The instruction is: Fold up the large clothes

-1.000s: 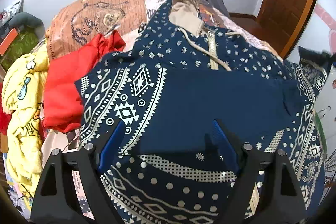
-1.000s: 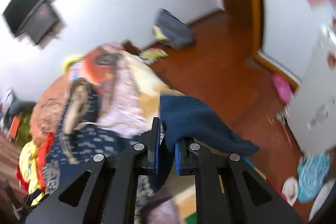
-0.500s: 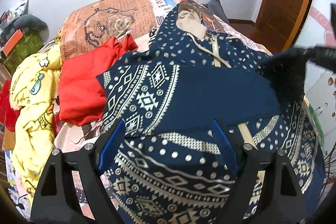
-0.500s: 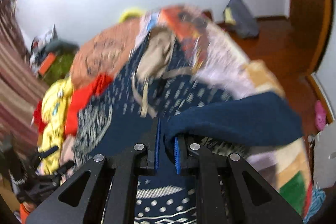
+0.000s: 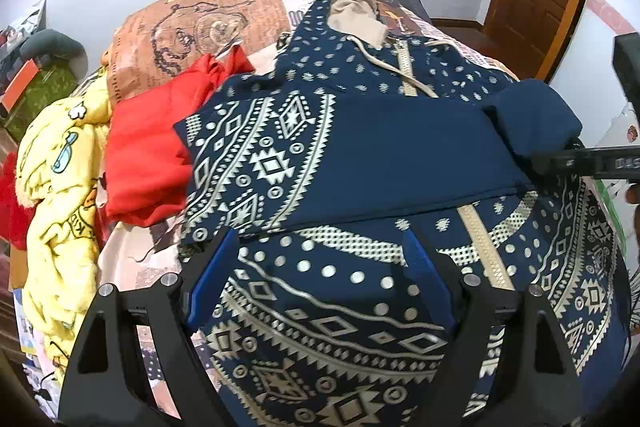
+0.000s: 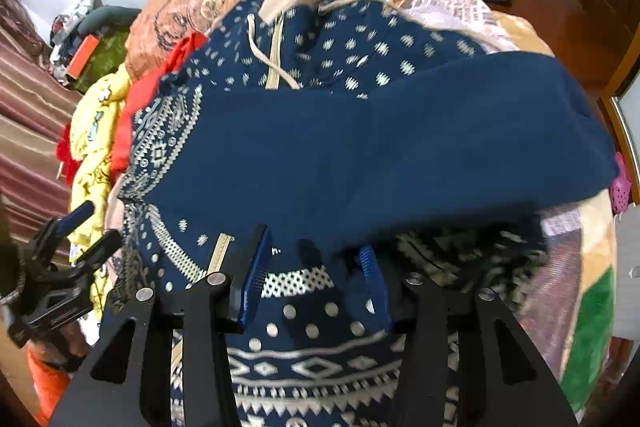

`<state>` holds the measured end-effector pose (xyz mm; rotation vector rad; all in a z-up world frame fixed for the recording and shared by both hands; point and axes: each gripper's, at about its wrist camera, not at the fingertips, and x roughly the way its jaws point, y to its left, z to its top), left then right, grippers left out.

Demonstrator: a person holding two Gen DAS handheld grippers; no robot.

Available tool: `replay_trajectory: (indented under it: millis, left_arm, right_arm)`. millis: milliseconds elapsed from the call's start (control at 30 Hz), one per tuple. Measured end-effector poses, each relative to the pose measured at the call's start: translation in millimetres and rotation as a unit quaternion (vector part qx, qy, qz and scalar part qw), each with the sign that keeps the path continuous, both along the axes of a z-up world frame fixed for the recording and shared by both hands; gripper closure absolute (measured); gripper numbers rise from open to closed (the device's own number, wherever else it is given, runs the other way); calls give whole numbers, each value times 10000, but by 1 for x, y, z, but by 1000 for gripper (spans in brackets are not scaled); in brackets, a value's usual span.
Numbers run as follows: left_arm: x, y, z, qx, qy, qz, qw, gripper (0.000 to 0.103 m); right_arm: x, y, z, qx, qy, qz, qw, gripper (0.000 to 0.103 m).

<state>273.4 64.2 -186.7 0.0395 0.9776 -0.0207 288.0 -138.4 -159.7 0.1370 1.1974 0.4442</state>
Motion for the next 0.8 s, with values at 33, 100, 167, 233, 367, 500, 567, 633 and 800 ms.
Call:
replay_trajectory:
  millis: [33, 100, 167, 233, 367, 500, 567, 633, 800]
  left_arm:
    - [1, -3, 0, -4, -1, -28, 10000, 20]
    - [4, -9, 0, 1, -9, -86, 10000, 20]
    - [6, -15, 2, 18, -30, -135, 9999, 20]
    - [8, -20, 3, 13, -43, -163, 9999, 20]
    - [15, -26, 4, -73, -40, -179, 9998, 20]
    - [22, -31, 0, -95, 9, -166, 9998, 19]
    - [25, -33, -3, -82, 51, -157, 9998, 19]
    - [27, -34, -6, -69, 93, -150, 9998, 19]
    - [33, -36, -13, -42, 179, -124, 9998, 20]
  right_arm:
    - [-1, -4, 4, 19, -54, -27, 10000, 59]
    - [-3, -19, 14, 101, -214, -211, 9995, 53]
    - [-1, -37, 19, 243, -330, -534, 9977, 45]
    - [2, -61, 21, 382, -388, -908, 9944, 44]
    - [14, -109, 6, 664, -128, -1681, 9834, 44]
    - [25, -147, -25, 869, 250, -2429, 9658, 44]
    - [32, -159, -37, 1016, 402, -2662, 9577, 44]
    - [36, -167, -46, 1235, 494, -2839, 9496, 44]
    - [54, -169, -47, 1284, 220, -3029, 9441, 47]
